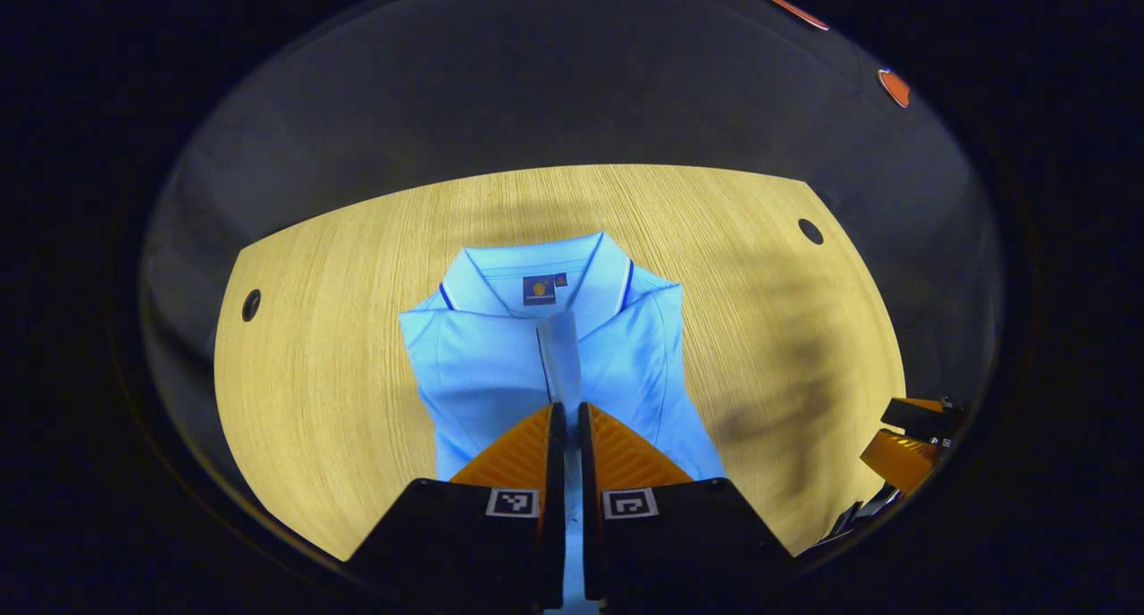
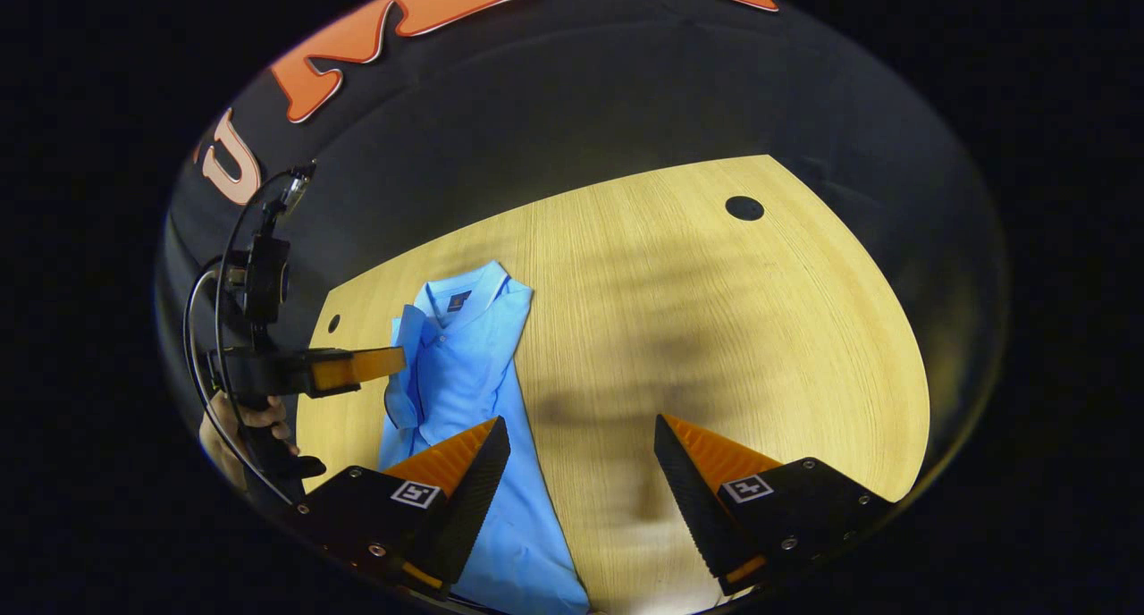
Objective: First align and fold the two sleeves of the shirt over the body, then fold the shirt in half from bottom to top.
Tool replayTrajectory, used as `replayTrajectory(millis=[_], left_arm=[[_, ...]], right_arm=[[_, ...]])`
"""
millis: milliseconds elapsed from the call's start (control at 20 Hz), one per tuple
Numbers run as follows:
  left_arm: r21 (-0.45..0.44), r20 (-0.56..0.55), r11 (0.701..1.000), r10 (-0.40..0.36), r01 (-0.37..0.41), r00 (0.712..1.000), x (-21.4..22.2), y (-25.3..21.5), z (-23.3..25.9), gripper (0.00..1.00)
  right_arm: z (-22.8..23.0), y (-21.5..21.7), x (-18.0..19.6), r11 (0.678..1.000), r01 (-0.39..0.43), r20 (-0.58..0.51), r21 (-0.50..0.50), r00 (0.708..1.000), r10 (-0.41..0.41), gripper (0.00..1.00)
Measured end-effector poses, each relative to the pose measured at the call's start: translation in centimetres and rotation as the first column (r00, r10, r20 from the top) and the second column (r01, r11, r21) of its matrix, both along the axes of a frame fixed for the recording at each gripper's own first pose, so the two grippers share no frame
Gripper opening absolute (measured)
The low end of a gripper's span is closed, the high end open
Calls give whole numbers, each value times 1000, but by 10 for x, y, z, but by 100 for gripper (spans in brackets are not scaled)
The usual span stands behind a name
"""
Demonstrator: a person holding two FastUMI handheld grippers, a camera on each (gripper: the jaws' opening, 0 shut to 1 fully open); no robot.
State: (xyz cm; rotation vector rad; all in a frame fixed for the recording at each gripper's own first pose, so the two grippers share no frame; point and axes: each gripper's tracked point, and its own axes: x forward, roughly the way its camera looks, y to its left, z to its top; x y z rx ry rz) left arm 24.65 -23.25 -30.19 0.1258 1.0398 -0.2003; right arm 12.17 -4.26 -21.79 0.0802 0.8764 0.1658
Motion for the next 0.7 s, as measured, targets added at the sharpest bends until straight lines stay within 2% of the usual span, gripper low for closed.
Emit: replayTrajectory(millis=[200,350,400,450,550,700], left_arm=[[-53,14,998,-19,20,1000,-3,-12,0,18],[-69,22,997,-30,31,999,-10,-14,7,75],[-71,26,997,-27,29,999,-11,-12,10,84],[-69,30,997,-22,24,999,-18,-6,13,86],[-64,41,998,-9,12,999,-27,7,24,100],[-55,81,998,8,-4,997,-39,32,38,100]], right_arm=[[-3,-4,-4,1000,6,-10,-7,1000,-6,98],[-5,0,-7,1000,-2,-14,-9,1000,2,99],[-4,3,-8,1000,-5,-13,-9,1000,5,99],[-3,5,-11,1000,-10,-14,-10,1000,9,99],[-2,10,-17,1000,-17,-15,-21,1000,16,99],[-1,18,-28,999,-26,-7,-45,1000,26,99]])
